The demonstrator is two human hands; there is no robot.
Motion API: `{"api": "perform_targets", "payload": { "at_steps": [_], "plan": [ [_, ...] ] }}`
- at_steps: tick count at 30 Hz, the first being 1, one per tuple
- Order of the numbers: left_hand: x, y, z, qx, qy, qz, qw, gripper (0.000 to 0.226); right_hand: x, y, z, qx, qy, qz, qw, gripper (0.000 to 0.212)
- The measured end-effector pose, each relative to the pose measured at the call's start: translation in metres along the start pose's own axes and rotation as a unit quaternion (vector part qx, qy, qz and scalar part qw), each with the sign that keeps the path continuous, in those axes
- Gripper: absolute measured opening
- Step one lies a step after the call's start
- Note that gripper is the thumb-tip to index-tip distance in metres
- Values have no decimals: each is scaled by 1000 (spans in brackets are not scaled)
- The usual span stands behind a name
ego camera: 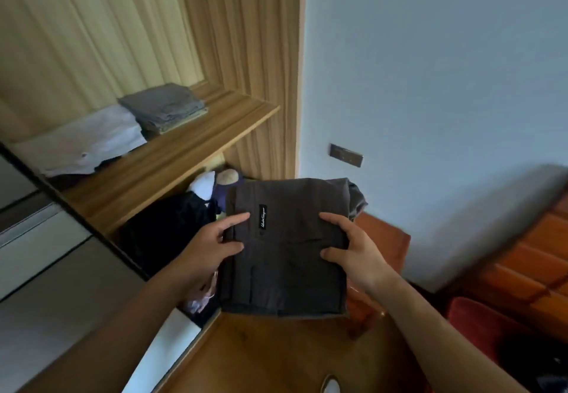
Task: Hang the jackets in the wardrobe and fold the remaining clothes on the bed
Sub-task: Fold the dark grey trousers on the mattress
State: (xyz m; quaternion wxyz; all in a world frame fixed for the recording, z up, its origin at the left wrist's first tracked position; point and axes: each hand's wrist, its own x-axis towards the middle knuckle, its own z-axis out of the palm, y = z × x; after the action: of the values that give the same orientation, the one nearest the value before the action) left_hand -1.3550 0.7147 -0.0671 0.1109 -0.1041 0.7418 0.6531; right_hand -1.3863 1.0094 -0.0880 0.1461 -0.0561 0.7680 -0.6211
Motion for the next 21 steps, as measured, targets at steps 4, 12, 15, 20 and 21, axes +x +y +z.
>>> {"api": "perform_targets", "payload": {
  "at_steps": [4, 12, 15, 20, 21],
  "plan": [
    [12, 20, -6, -28, 87, -10, 996, 55, 75, -28, -11, 6, -104, 5, 995, 66],
    [37, 33, -62, -76, 231, -14, 970, 62, 195, -85, 46, 17, -230, -1, 973, 67],
    [55, 31, -92, -85, 272, -9, 959, 65, 234, -101, 77, 9, -251, -9, 968, 66],
    [92, 28, -146, -90, 316, -6, 945, 67, 298, -122, 122, 0, -276, -5, 961, 67],
    [100, 28, -156, -88, 322, -3, 943, 67, 310, -125, 130, 1, -280, -7, 960, 68]
  ]
}}
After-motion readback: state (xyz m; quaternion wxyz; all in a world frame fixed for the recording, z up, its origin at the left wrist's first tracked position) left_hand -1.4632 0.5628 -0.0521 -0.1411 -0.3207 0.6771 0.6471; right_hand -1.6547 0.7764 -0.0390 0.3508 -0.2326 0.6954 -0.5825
